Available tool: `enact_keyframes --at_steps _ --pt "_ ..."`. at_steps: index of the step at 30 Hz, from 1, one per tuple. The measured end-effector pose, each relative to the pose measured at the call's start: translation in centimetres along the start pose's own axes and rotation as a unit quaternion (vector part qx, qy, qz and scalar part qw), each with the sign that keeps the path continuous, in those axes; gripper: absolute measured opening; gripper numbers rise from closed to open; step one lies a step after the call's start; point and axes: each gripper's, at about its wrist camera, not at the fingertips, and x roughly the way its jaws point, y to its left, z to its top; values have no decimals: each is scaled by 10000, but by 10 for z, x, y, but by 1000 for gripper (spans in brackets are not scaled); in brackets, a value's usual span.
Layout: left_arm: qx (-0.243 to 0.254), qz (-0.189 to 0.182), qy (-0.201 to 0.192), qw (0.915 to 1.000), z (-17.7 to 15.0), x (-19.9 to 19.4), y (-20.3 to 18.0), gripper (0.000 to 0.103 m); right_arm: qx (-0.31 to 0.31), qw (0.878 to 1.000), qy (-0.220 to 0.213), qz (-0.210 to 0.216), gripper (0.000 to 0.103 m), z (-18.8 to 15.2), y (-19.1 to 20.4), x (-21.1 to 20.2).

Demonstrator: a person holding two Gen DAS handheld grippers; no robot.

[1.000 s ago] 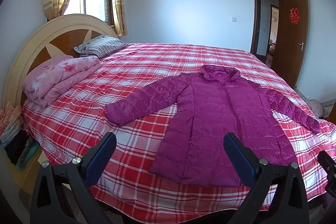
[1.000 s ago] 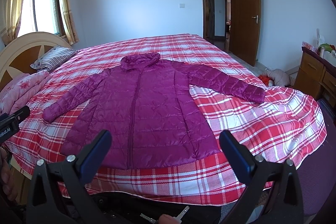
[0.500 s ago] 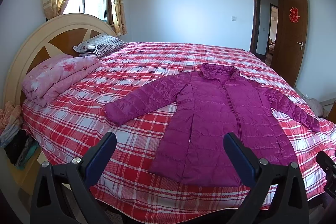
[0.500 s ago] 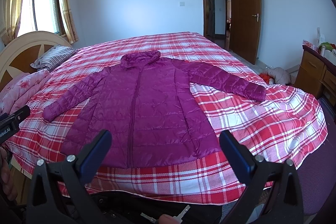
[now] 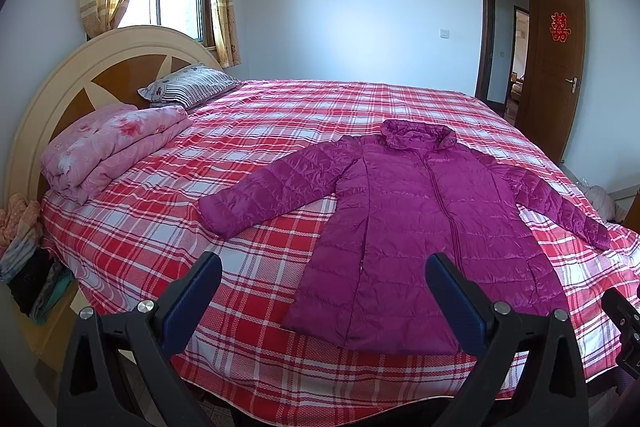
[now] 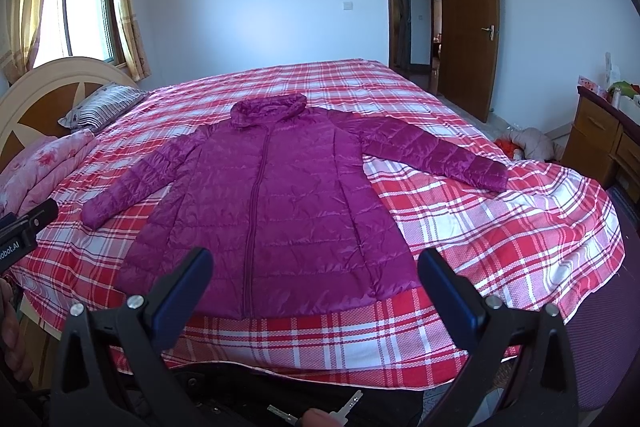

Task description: Fold large clothes

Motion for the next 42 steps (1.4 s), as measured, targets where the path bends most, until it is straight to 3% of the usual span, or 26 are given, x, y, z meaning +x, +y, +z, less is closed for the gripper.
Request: enact_keyframes --at_steps 15,22,29,31,37,42 --pt "83 -46 130 9999 -2 11 2 102 65 9998 123 104 103 0 -3 9" --pt "450 -371 84 9983 2 34 -5 102 279 9984 98 479 103 2 -25 31" --pt "908 -232 142 9955 16 96 -26 102 1158 9926 337 117 103 3 -105 91" --pt "1037 -152 150 9944 21 121 -33 102 1390 9896 353 50 99 6 -130 104" --pt "1010 -43 161 9947 36 191 -43 102 2259 9712 448 -619 87 31 -229 150" --pt "917 198 248 9953 43 250 -58 102 2484 9573 729 -1283 80 56 -286 200"
